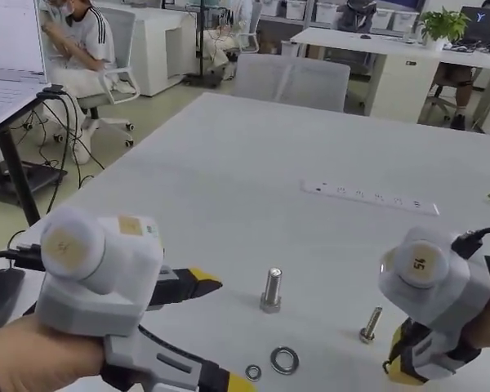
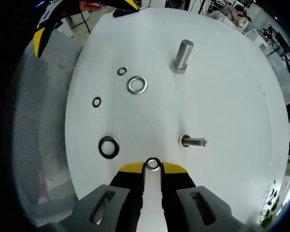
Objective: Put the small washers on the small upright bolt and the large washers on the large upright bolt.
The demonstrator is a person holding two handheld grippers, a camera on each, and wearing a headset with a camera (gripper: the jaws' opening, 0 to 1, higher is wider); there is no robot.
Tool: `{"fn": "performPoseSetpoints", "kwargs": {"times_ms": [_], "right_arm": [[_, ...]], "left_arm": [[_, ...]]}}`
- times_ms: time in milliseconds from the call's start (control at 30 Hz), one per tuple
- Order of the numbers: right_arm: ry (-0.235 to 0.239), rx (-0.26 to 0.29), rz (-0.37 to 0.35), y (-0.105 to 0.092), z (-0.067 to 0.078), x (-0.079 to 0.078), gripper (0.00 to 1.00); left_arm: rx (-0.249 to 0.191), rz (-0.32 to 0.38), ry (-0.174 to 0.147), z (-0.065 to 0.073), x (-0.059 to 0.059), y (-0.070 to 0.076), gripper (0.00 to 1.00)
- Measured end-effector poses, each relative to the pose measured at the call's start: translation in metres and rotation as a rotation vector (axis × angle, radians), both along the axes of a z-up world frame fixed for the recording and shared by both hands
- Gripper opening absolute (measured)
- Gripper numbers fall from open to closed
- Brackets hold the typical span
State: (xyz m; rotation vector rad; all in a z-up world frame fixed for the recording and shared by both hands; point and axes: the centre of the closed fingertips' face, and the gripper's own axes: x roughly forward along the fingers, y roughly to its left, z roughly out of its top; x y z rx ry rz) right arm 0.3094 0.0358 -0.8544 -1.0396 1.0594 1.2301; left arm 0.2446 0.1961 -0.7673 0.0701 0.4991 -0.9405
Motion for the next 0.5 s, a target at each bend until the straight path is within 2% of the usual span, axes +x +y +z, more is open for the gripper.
{"fn": "performPoseSetpoints", "kwargs": {"times_ms": [233,500], "right_arm": [[-0.022,0.001,-0.036,-0.016,0.011,0.010,0.14],[-0.044,0.009,-0.044,-0.020,0.026,0.019,0.13]], "left_arm": [[0.001,-0.005,-0.001,0.001,0.000,-0.002,0.94],[0.002,-0.011,-0.001,0.001,-0.001,-0.004,0.94]]}}
